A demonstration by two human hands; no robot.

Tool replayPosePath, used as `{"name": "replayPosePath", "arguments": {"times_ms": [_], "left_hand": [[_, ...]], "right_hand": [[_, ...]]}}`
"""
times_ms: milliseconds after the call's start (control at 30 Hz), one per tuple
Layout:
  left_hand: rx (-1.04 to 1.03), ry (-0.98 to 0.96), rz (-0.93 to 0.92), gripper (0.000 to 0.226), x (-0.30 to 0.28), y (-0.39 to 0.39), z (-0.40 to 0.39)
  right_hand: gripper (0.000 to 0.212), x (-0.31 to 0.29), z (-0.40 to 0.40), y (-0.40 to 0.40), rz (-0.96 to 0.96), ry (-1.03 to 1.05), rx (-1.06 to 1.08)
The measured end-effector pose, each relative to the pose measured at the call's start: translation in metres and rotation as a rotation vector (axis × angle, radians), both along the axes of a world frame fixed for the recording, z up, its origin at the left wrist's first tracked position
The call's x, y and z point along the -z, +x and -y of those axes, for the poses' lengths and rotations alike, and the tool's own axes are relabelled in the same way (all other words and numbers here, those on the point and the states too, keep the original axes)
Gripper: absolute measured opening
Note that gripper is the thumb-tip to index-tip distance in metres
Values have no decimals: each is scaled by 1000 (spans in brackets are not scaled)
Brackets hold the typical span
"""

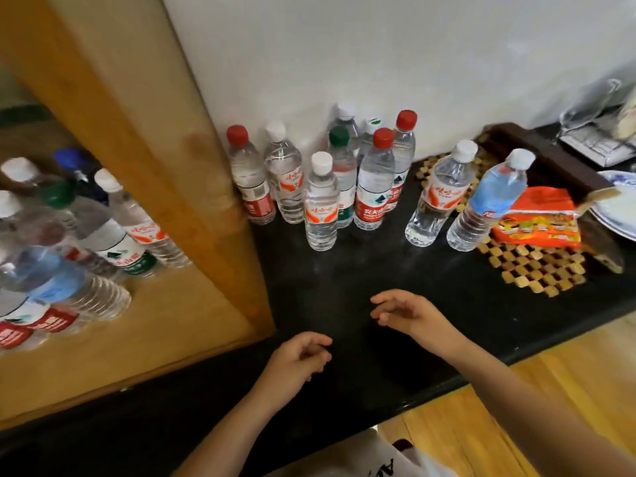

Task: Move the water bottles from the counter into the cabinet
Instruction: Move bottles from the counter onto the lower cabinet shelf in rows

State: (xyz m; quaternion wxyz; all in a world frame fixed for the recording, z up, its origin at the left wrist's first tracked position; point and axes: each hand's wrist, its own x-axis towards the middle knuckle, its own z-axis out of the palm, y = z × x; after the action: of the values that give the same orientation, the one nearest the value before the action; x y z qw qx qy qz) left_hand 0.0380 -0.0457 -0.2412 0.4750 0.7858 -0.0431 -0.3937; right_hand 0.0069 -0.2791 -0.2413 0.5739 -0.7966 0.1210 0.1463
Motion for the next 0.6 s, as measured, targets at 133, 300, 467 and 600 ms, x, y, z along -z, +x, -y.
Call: {"name": "replayPosePath", "arguments": {"times_ms": [133, 300, 467, 600], "left_hand": [[-131, -33, 129, 41, 3, 31, 52], [-529, -85, 333, 70, -5, 83, 101], [-739, -108, 552, 90, -19, 123, 123], [-771, -142, 578, 98, -28, 150, 133]], "right_hand": [[25, 0, 45, 10, 17, 32, 191], [26, -3, 71, 39, 32, 88, 306], [36, -11, 65, 86, 83, 133, 257], [67, -27, 58, 125, 264, 103, 303]]}}
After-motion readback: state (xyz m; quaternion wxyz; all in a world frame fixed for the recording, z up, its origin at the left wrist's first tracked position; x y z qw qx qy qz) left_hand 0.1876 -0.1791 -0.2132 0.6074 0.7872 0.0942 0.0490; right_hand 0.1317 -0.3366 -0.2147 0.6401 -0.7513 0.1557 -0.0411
